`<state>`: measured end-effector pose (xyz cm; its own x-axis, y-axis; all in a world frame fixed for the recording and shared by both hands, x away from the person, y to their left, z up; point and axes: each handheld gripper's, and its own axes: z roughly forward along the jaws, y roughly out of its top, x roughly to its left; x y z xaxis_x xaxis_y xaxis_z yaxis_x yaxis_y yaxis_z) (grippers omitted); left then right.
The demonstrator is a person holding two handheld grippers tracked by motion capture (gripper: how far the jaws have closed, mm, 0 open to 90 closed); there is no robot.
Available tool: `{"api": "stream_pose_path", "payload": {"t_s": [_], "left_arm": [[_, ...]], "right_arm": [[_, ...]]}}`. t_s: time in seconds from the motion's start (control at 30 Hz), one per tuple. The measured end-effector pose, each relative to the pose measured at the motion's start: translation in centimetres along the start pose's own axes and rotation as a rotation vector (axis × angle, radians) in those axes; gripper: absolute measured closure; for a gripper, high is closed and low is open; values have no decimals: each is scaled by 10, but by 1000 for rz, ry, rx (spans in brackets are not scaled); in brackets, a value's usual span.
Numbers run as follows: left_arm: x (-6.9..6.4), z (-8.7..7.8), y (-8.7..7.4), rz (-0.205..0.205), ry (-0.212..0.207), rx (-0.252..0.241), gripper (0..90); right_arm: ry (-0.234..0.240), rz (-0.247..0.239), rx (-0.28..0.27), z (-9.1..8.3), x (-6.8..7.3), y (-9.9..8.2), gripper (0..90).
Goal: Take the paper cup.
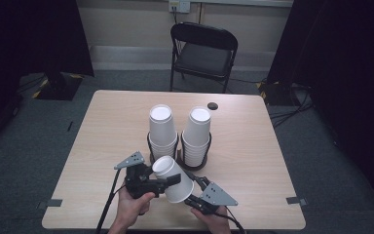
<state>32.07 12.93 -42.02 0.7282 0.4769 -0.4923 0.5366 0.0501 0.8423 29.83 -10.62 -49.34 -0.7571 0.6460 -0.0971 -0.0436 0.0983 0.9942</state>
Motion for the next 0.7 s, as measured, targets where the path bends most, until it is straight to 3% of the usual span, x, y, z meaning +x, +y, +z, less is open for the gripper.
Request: {"api": "stream_pose_path", "payload": {"t_s": [0.17, 0.33, 0.7], "left_arm": [[-1, 6, -3, -22, -14, 6, 196], [2, 6, -4, 0, 3, 10, 151], [2, 1, -5, 47, 43, 3, 51]], "right_arm": [[-3, -16, -27, 1, -1, 2, 638], [-28, -17, -63, -1, -5, 1, 775], [-15, -19, -94, -6, -2, 2, 842]]}}
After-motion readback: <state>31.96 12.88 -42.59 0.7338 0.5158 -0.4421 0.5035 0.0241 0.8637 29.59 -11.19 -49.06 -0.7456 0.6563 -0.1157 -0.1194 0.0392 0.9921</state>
